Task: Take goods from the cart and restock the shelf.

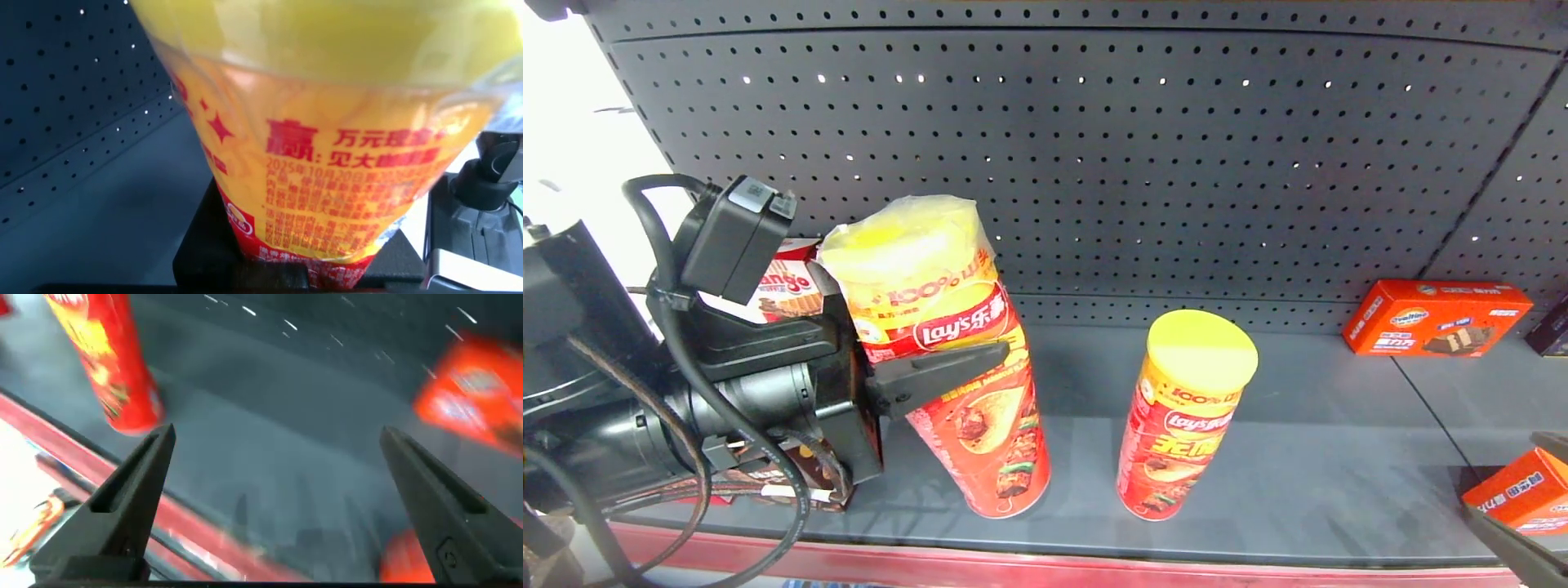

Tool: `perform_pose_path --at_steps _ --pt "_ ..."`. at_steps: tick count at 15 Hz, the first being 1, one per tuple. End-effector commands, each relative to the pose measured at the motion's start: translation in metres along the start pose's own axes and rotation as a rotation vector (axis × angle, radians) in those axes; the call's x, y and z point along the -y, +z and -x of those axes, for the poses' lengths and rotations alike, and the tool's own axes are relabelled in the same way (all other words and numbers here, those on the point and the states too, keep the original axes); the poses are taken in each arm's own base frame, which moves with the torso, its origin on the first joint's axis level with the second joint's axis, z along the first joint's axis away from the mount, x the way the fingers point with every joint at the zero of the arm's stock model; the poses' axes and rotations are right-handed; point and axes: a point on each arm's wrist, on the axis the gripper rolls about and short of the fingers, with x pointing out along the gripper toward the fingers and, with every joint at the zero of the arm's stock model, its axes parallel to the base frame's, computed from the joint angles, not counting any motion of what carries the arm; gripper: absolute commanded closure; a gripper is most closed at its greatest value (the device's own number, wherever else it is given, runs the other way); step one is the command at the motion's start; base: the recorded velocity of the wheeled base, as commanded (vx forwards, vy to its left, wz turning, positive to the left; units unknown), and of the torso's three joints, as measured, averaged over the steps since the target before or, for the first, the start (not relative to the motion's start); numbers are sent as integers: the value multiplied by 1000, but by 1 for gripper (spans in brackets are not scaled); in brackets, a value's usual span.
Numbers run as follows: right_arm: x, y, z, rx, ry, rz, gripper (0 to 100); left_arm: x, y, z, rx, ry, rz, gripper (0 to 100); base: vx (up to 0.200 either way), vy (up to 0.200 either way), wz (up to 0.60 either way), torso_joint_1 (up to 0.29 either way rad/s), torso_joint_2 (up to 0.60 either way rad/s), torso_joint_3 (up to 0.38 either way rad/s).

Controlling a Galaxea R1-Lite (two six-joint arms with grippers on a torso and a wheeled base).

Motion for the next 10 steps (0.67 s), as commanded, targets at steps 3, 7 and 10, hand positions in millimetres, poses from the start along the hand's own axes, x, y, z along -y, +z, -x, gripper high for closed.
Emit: perform_pose_path --at_steps 3,7,10 --pt "-28 -26 66 17 -247 -15 0 0 2 -1 6 -3 -4 100 0 0 0 0 0 0" --pt "-40 -58 89 -14 -422 -24 0 1 10 -3 29 -12 -21 100 0 0 0 0 0 0" --pt "-37 -68 89 -74 -586 -45 0 9 11 -1 33 -33 -23 100 0 0 0 0 0 0"
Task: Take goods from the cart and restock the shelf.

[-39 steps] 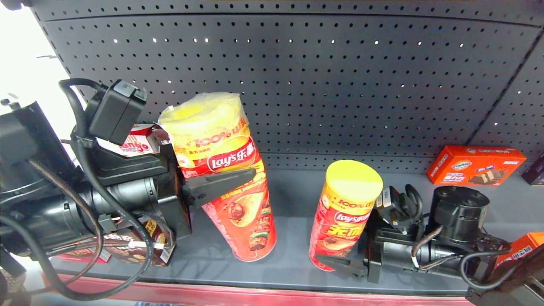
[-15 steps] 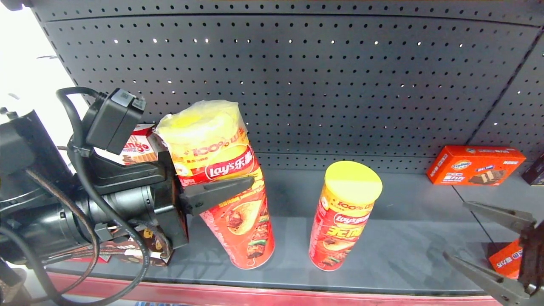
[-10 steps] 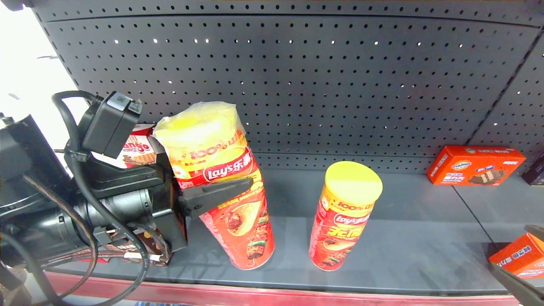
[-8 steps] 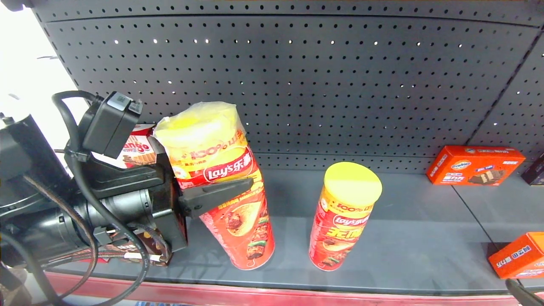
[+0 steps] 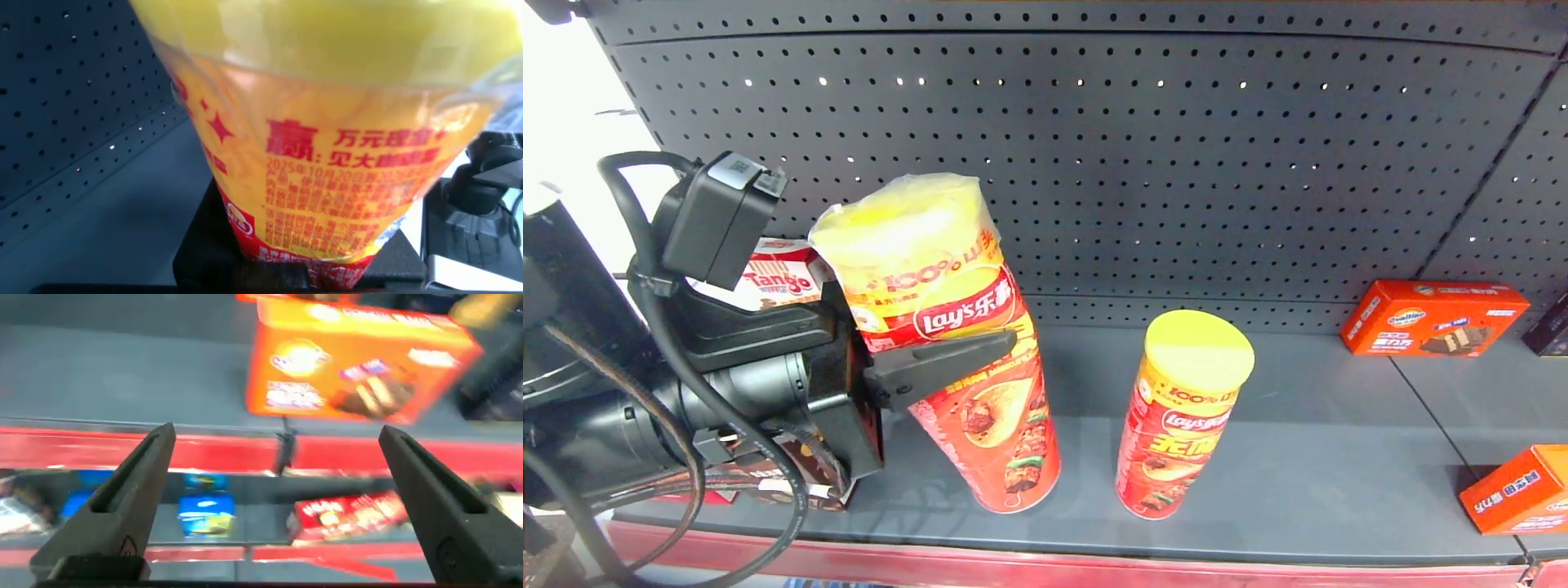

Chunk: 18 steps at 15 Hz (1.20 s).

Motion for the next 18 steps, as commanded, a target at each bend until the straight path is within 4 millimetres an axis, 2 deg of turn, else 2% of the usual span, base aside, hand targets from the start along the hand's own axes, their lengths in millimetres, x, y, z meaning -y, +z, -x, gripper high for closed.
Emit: perform_pose_path --at_steps 1,3,4,5,7,11,14,15,18 --pt "0 -6 3 39 10 -41 0 3 2 1 8 -8 -6 100 0 0 0 0 0 0" --pt "-2 -5 2 68 75 -17 0 4 2 1 8 -10 -5 100 0 0 0 0 0 0" --pt "-5 -6 1 112 190 29 0 4 2 1 8 -10 -5 100 0 0 0 0 0 0" --pt "-7 -6 1 132 265 -6 0 4 2 1 9 -10 -6 100 0 0 0 0 0 0" --pt "0 -7 0 91 -14 -157 0 5 3 3 12 -8 -13 100 0 0 0 0 0 0" --pt "-5 -6 1 100 171 -167 0 11 0 10 5 -13 -9 100 0 0 0 0 0 0" --pt "-3 -13 -1 30 76 -161 0 15 0 9 4 -31 0 100 0 0 0 0 0 0" --pt "-5 -13 -1 43 159 -51 0 16 -2 10 0 -32 1 100 0 0 0 0 0 0" --pt "-5 -13 -1 33 134 -125 0 17 2 8 13 -50 -9 100 0 0 0 0 0 0"
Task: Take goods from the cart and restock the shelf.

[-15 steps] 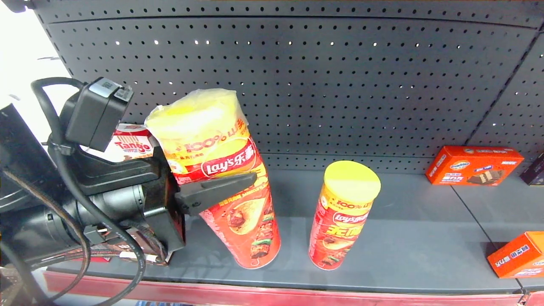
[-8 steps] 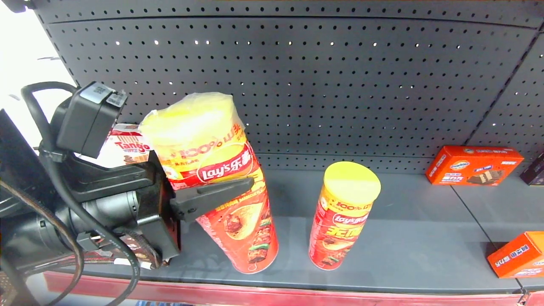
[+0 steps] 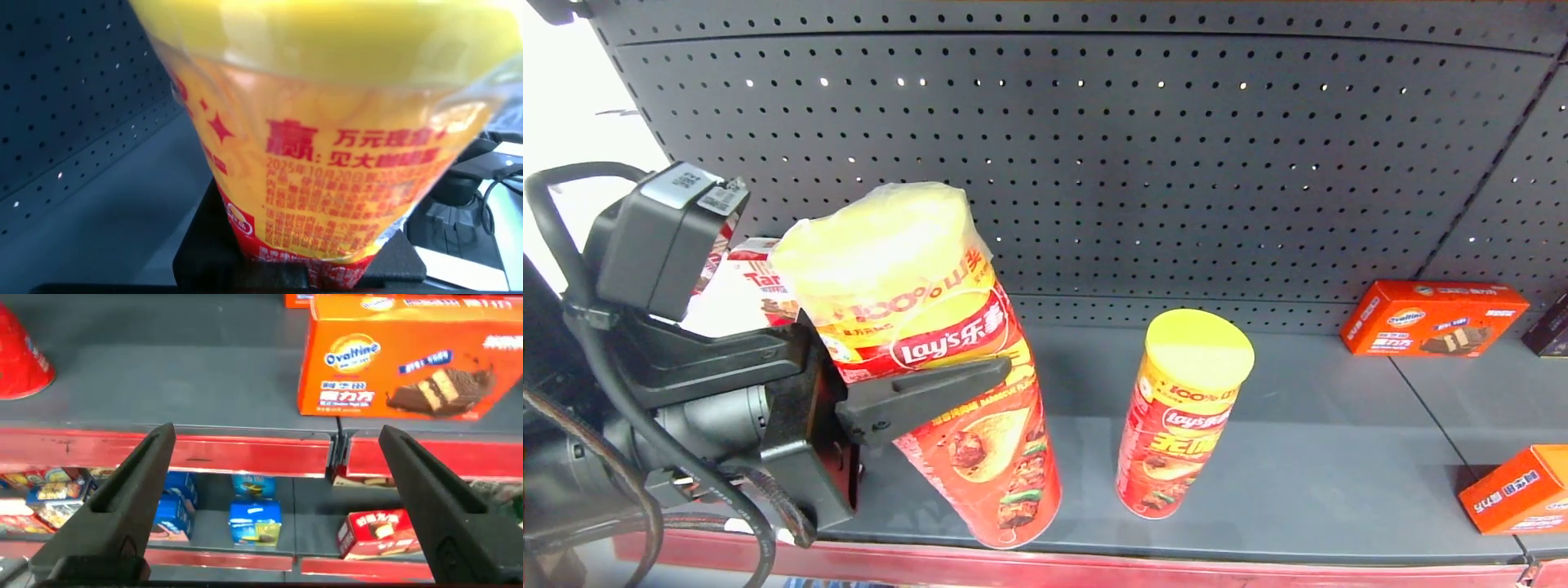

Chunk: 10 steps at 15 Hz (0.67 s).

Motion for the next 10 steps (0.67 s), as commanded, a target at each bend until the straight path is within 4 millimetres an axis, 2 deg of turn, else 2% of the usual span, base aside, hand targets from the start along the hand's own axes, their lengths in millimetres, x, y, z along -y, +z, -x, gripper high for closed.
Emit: perform_pose_path --at_steps 1,6,10 --pt "0 0 -1 -8 -7 2 0 2 1 -1 4 -20 -2 100 0 0 0 0 0 0" --pt "0 0 -1 -10 -5 2 0 -1 -2 -9 -15 -48 13 100 0 0 0 0 0 0" --pt "0 0 -1 -10 -3 2 0 -19 1 -11 -18 -39 8 100 0 0 0 0 0 0"
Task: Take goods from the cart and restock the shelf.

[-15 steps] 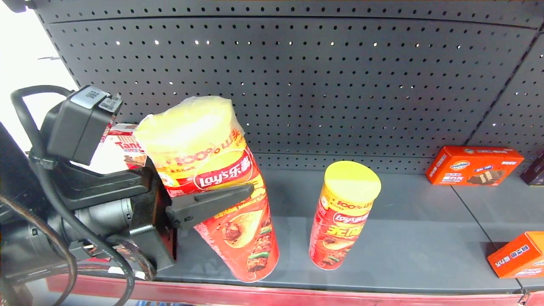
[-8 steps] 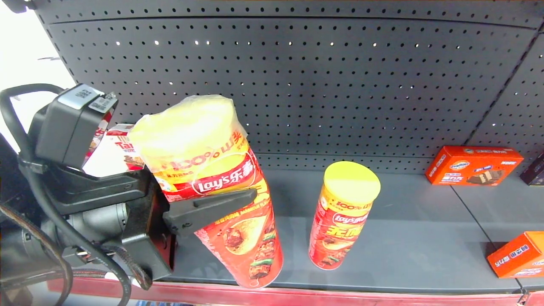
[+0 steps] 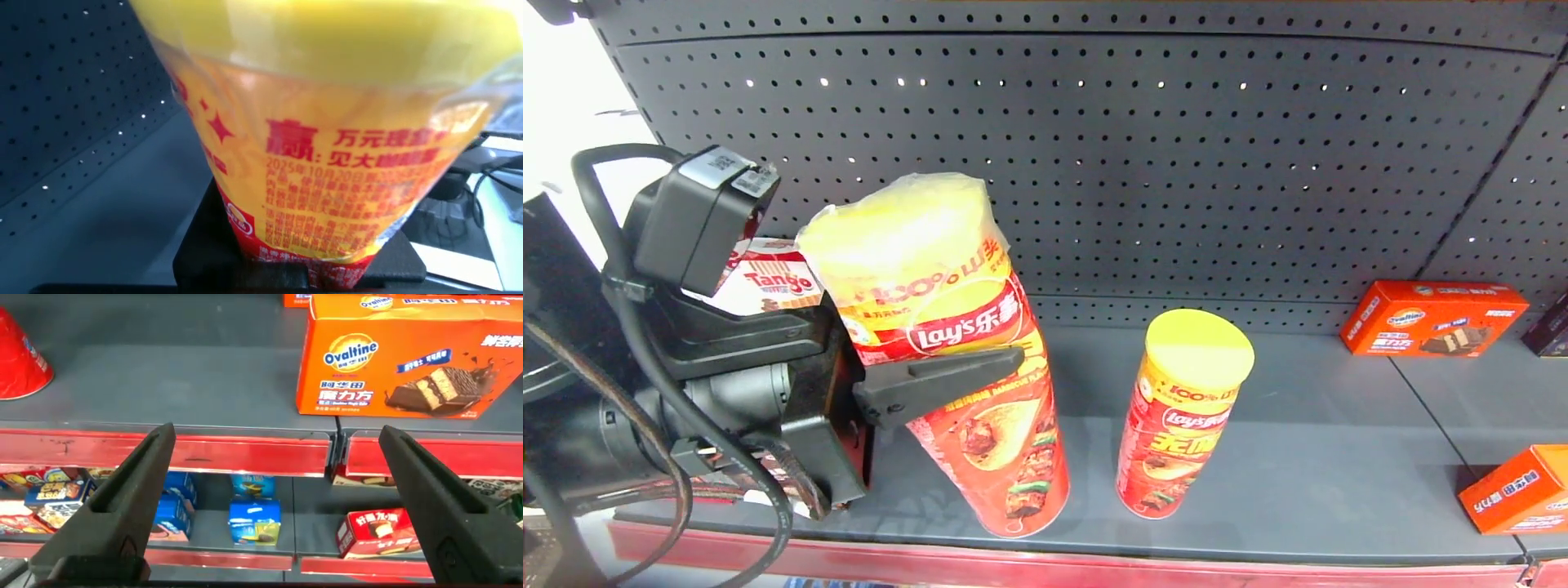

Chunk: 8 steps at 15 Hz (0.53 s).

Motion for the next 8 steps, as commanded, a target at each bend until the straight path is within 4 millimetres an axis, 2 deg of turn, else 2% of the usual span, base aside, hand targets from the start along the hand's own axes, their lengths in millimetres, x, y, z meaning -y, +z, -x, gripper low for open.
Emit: perform_pose_path --at_steps 1,3,4,6,8 --pt "0 0 0 -6 0 -1 0 -8 -2 -3 -9 -4 7 100 0 0 0 0 0 0" --pt "0 0 0 -5 0 1 0 -14 -3 1 -13 -7 6 100 0 0 0 0 0 0" --pt "0 0 0 -6 0 1 0 -30 -7 6 -26 47 -3 100 0 0 0 0 0 0" --pt "0 0 0 -5 0 -1 0 -35 -10 7 -34 50 -31 100 0 0 0 0 0 0" --pt "0 0 0 -6 -1 -1 0 -47 2 1 -7 49 -80 100 0 0 0 0 0 0"
